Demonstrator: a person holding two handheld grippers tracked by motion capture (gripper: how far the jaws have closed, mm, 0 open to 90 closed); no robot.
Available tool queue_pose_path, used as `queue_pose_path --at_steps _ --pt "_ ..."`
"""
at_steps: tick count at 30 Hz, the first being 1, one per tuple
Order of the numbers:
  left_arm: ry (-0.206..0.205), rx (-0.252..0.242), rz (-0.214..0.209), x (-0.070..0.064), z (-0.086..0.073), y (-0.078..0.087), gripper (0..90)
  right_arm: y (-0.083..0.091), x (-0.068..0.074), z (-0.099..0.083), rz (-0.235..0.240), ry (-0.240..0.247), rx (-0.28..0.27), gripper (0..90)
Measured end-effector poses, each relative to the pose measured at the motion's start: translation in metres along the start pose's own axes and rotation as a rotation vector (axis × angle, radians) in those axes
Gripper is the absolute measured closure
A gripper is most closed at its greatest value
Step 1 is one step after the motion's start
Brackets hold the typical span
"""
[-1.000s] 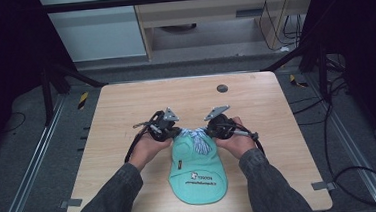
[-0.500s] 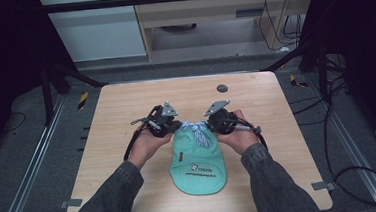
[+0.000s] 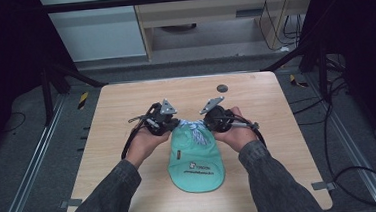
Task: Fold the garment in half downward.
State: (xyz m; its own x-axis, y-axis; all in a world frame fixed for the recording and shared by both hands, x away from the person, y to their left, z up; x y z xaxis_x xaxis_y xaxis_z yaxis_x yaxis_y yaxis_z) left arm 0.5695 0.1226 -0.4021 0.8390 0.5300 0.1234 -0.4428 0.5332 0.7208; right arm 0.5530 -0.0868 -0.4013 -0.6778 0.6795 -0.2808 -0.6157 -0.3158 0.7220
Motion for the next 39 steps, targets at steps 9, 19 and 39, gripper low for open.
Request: queue_pose_path --at_steps 9,19,39 --pt "-0.008 -0.007 0.010 0.002 0.004 0.007 87.0 0.005 -0.002 0.007 0.000 0.015 -0.010 83.1" --pt "-0.020 -0.002 0.013 0.006 0.008 0.011 86.9 0.006 -0.006 0.012 -0.004 0.041 -0.012 82.9" --pt "-0.040 0.010 0.038 0.016 0.020 0.014 86.9 0.003 -0.013 0.026 -0.024 0.067 -0.015 82.7"
Point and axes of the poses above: each handheld gripper's, and its own axes: y roughly backward along the jaws, z roughly out of its top, x roughly to its left, the point moved 1 cm from there along -y, roughly forward along the jaws, and after that the axes turned 5 degrees about -z, right-handed, at the moved point
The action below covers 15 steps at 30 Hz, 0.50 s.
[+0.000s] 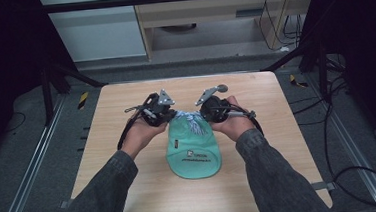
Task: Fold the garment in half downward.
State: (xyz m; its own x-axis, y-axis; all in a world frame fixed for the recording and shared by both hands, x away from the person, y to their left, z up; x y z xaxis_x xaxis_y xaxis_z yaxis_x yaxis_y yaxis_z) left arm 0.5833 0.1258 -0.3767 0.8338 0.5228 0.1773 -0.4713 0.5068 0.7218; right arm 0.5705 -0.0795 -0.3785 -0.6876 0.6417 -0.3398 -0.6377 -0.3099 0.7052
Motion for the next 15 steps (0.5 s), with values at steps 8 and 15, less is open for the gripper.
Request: queue_pose_path --at_steps 8,15 --pt "-0.005 -0.004 0.012 0.0047 0.0048 -0.0026 86.8 -0.0010 -0.0059 0.0022 -0.010 -0.003 -0.003 82.3" --pt "-0.023 -0.012 0.021 0.0022 0.0045 -0.0043 86.7 -0.0031 -0.0059 0.0005 -0.025 0.011 0.000 82.3"
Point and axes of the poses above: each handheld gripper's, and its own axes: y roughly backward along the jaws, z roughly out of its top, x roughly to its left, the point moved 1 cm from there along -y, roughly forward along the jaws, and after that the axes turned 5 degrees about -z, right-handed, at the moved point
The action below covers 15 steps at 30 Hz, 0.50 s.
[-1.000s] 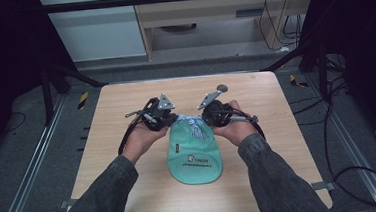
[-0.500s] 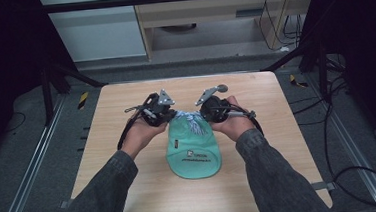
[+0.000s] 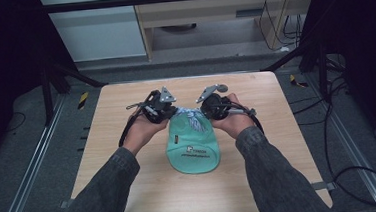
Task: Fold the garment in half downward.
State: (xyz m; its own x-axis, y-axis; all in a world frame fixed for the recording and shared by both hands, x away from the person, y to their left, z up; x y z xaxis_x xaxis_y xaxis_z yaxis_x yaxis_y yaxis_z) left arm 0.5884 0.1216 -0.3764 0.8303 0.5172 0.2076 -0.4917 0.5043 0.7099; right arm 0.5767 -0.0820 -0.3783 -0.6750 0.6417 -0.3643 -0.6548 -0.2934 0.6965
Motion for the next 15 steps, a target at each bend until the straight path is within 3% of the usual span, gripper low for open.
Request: queue_pose_path --at_steps 15 --pt "-0.034 -0.024 0.013 -0.014 -0.011 0.006 86.7 0.009 0.013 -0.009 -0.012 0.040 -0.029 82.1"
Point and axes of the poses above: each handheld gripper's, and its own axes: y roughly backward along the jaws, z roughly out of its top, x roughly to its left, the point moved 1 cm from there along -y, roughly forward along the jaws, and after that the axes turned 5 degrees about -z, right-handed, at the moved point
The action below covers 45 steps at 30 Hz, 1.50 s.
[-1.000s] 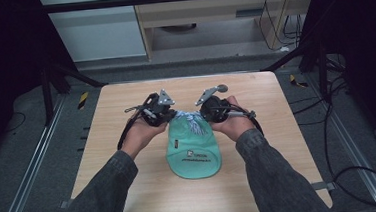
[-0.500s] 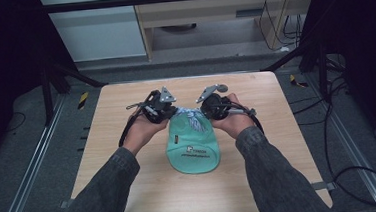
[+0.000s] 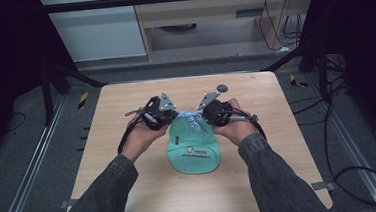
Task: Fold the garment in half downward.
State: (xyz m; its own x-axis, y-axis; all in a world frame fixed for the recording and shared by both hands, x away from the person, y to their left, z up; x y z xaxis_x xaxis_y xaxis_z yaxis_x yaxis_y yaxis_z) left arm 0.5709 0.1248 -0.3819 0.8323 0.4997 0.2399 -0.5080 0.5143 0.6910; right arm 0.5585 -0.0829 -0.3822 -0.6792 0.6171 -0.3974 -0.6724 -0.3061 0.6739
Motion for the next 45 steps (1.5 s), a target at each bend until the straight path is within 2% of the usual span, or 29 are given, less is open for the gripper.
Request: queue_pose_path --at_steps 7,14,22,26,36,41,45 --pt "-0.016 -0.014 0.026 -0.009 -0.005 0.005 86.6 0.006 0.008 -0.003 -0.010 0.016 -0.013 82.2" --pt "-0.039 -0.014 0.027 -0.018 -0.011 0.006 86.6 0.009 0.016 -0.010 -0.012 0.019 -0.027 82.2" --pt "-0.052 -0.021 0.049 -0.025 -0.018 0.006 86.5 0.008 0.025 -0.014 -0.022 0.037 -0.034 82.3" --pt "-0.045 -0.025 0.045 -0.030 -0.022 0.003 86.4 0.006 0.029 -0.018 -0.025 0.043 -0.029 82.4" --pt "-0.055 -0.028 0.041 -0.044 -0.030 0.004 86.4 0.006 0.041 -0.031 -0.016 0.046 -0.036 82.3" --pt "-0.047 -0.029 0.038 -0.048 -0.034 0.004 86.4 0.007 0.045 -0.035 -0.011 0.063 -0.042 82.2" --pt "-0.057 -0.021 0.035 -0.054 -0.038 0.005 86.4 0.009 0.050 -0.039 -0.009 0.074 -0.046 82.3"
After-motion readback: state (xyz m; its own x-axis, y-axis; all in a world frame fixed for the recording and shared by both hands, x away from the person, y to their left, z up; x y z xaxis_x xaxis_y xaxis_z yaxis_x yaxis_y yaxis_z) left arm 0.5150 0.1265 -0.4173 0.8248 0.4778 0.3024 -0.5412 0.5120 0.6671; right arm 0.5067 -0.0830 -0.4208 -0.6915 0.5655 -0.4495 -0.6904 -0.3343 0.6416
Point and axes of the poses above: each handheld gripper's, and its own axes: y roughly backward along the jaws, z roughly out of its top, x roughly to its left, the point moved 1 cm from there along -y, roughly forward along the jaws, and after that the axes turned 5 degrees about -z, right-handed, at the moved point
